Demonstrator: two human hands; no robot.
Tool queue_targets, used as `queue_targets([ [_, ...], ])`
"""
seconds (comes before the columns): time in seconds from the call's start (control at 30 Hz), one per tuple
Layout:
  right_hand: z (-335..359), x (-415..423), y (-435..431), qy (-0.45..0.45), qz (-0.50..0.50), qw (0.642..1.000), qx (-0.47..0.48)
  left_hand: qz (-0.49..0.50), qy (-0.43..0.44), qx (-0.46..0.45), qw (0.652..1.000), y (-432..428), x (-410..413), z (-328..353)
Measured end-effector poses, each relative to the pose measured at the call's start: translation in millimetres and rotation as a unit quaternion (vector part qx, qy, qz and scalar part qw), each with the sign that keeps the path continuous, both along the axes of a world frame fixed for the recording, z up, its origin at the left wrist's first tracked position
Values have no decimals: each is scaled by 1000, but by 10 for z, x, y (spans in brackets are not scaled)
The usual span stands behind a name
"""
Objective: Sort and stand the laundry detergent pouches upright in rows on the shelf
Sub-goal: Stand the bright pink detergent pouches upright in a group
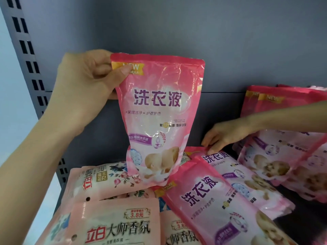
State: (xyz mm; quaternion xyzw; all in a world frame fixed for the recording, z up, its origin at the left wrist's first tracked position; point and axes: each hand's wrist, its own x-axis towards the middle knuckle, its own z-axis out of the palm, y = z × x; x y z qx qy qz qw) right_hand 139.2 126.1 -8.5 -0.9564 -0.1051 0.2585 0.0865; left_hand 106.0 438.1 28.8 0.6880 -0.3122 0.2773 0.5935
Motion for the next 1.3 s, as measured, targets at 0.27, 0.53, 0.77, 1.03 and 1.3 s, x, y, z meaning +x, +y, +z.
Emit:
queue_targets([
  [0.27,-133,-29,-64,-9,28,998,-52,-18,9,9,1000,15,-18,0],
  [0.53,-115,-10,-101,19,46,997,-59,-20,12,7,1000,12,-40,0],
  [0.77,-92,32,-57,81,43,996,-17,-22,14,4,1000,12,-51,-6],
  [1.03,-188,-54,-112,44,46,998,27,-33,6,12,999,-39,-65,19],
  [1.3,-24,-125,-59,-38,59,997,-19,-33,-4,7,999,-58,-68,24],
])
